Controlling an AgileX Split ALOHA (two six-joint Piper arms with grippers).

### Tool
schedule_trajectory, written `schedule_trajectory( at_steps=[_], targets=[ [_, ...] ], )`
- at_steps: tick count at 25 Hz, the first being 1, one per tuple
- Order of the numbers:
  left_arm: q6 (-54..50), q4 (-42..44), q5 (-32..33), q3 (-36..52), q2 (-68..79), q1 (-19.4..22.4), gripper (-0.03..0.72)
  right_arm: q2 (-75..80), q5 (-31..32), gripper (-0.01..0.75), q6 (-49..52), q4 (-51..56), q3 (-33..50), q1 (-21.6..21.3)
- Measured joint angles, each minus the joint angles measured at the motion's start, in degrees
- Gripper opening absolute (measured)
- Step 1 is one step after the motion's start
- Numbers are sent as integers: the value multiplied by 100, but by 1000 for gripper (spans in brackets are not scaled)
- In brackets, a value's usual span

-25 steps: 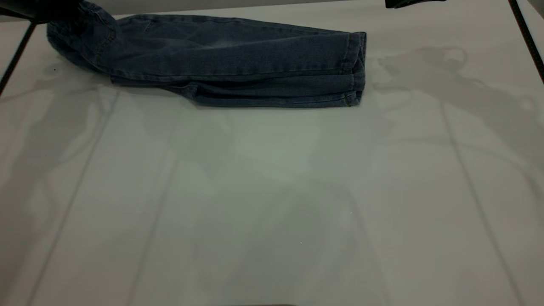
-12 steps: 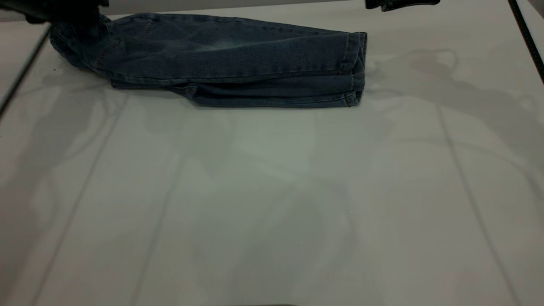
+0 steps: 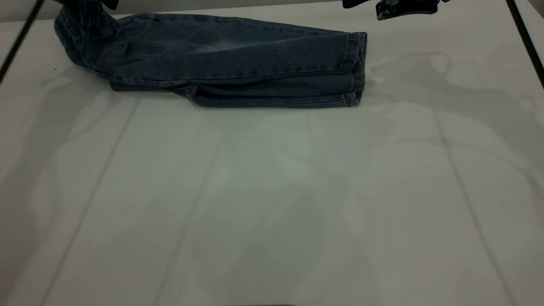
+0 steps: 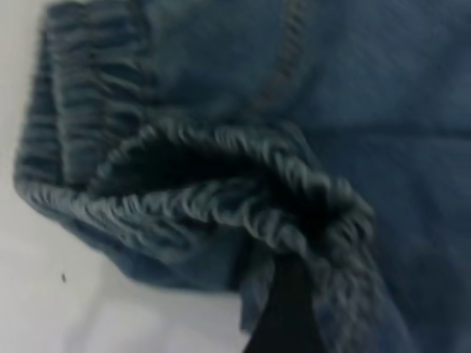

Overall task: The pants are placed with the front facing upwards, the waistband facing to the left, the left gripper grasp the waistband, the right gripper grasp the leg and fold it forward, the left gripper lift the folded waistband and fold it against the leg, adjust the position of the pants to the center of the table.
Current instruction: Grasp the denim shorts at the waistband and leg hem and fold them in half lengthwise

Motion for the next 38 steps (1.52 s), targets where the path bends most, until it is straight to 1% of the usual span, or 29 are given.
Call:
schedule_trajectory(
  at_steps=[3, 5, 8, 12, 13, 17, 22, 24, 26, 30, 33, 35, 38],
  targets=[
    [-26, 327, 928, -536, -2, 0, 542, 0, 26, 523, 16, -33, 0, 0],
    [-170, 772, 1137, -774, -14, 0, 542, 0, 39, 523, 16, -63, 0, 0],
    [-681, 1412, 1398, -885, -47, -4, 542, 0, 39, 523, 23, -97, 0, 0],
    [-607, 1542, 2551, -898, 1, -75, 542, 0, 39, 523, 35, -116, 0, 0],
    [-543, 1507, 2638, -898, 44, -116, 542, 0, 45, 523, 35, -121, 0, 0],
    [-458, 1311, 2635, -905, 366, -206, 542, 0, 52, 523, 35, -135, 0, 0],
    [-454, 1309, 2621, -905, 1009, -278, 542, 0, 58, 523, 35, -151, 0, 0],
    [-472, 1309, 2464, -905, 1218, -307, 542, 0, 58, 523, 35, -157, 0, 0],
    [-531, 1319, 2155, -905, 1387, -331, 542, 0, 58, 523, 35, -157, 0, 0],
    [-691, 1319, 1090, -905, 1484, -393, 542, 0, 53, 523, 35, -157, 0, 0],
    [-1003, 1314, 89, -1022, 1484, -476, 539, 0, 53, 523, 35, -157, 0, 0],
    [-1229, 1239, -367, -1206, 1484, -539, 533, 0, 47, 523, 35, -157, 0, 0],
    [-1353, 1045, -719, -1594, 1484, -635, 531, 0, 47, 523, 35, -157, 0, 0]
  ],
)
